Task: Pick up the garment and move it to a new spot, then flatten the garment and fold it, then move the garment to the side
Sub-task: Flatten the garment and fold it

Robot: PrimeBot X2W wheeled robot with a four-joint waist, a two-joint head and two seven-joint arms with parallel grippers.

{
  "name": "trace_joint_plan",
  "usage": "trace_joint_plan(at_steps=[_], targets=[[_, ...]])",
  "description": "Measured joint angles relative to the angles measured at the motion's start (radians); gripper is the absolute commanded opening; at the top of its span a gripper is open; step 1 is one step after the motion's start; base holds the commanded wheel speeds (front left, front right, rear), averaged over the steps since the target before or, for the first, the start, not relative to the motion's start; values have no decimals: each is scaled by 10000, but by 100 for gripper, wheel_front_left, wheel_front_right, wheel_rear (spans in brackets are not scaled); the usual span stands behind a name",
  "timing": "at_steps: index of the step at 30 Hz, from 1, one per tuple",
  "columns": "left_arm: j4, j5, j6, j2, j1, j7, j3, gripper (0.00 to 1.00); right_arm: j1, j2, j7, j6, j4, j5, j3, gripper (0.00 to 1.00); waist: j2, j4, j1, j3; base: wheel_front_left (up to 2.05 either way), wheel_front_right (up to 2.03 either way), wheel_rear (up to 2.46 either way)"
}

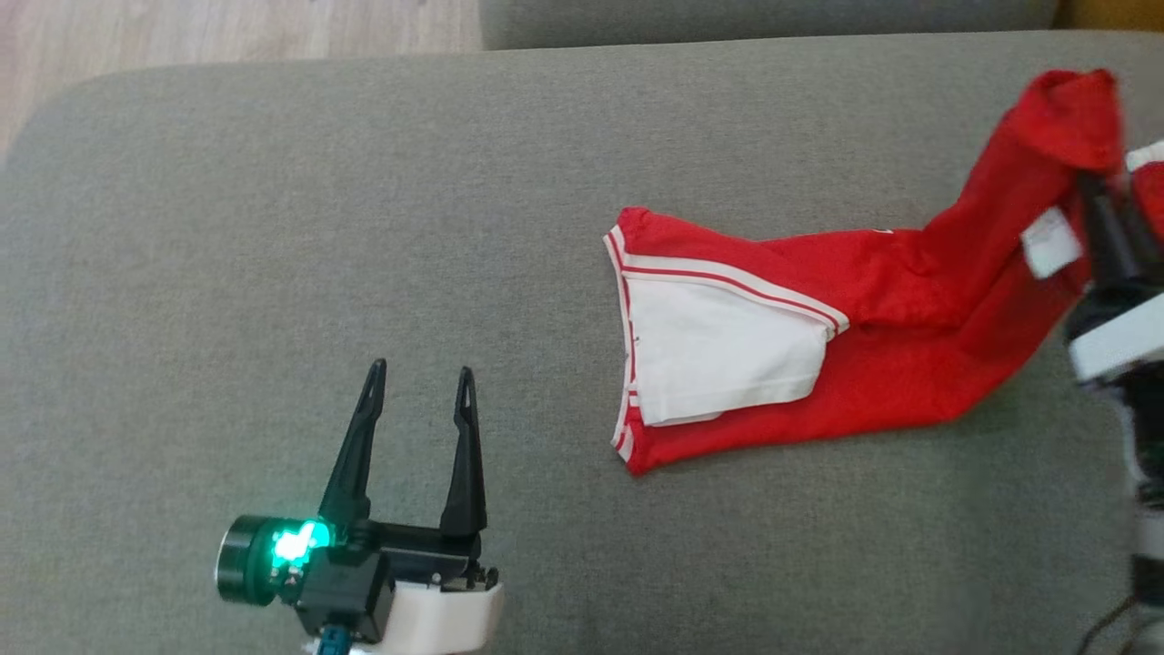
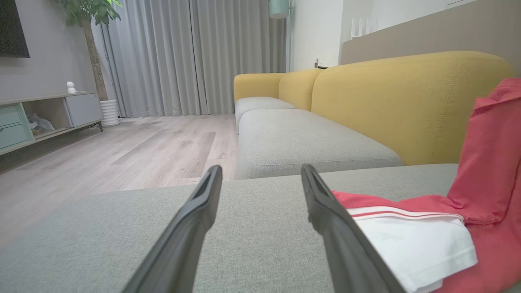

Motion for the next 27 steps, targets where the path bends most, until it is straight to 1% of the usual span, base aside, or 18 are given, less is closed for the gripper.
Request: trace_joint_plan(at_steps=[4,6,8,11,14,17,18,19,22,24,27], targets=[[46,0,-146,-61,-4,0,4,100,201,980,504,0,-1047,-299,522,0,0,222,0,41,0,0,0],[88,0,-165,-98,-7,0,6,100,195,1492,602,0,-1250,-476,957,0,0,345,0,63,0,0,0],[134,0,-217,-140,-9,0,4,100,204,1758,631,0,-1304,-652,1501,0,0,482,0,76,0,0,0],[161,0,-244,-182,-10,0,8,100,295,1850,554,0,-1152,-922,2347,0,0,693,0,85,0,0,0],[176,0,-274,-213,-11,0,13,100,494,1871,297,0,-604,-1400,3154,0,0,896,0,98,0,0,0],[180,2,-299,-226,-11,0,27,100,813,1875,-142,0,6,-1360,3810,0,0,1065,0,144,0,0,0],[176,2,-301,-236,-12,0,31,100,913,1877,-305,0,207,-1308,3952,63,0,1105,0,166,0,0,0],[176,2,-305,-240,-12,0,33,100,984,1877,-495,0,395,-1302,4069,100,0,1136,0,193,0,0,0],[176,2,-328,-265,-14,0,36,100,1063,1877,-1062,0,759,-1241,4355,100,0,1201,0,250,0,0,0],[180,0,-328,-278,-16,0,42,100,1057,1883,-1582,0,734,-997,4458,100,0,1206,0,246,0,0,0],[182,0,-328,-290,-15,0,84,100,1050,1885,-2445,0,612,-872,4201,100,0,1179,0,119,0,0,0]])
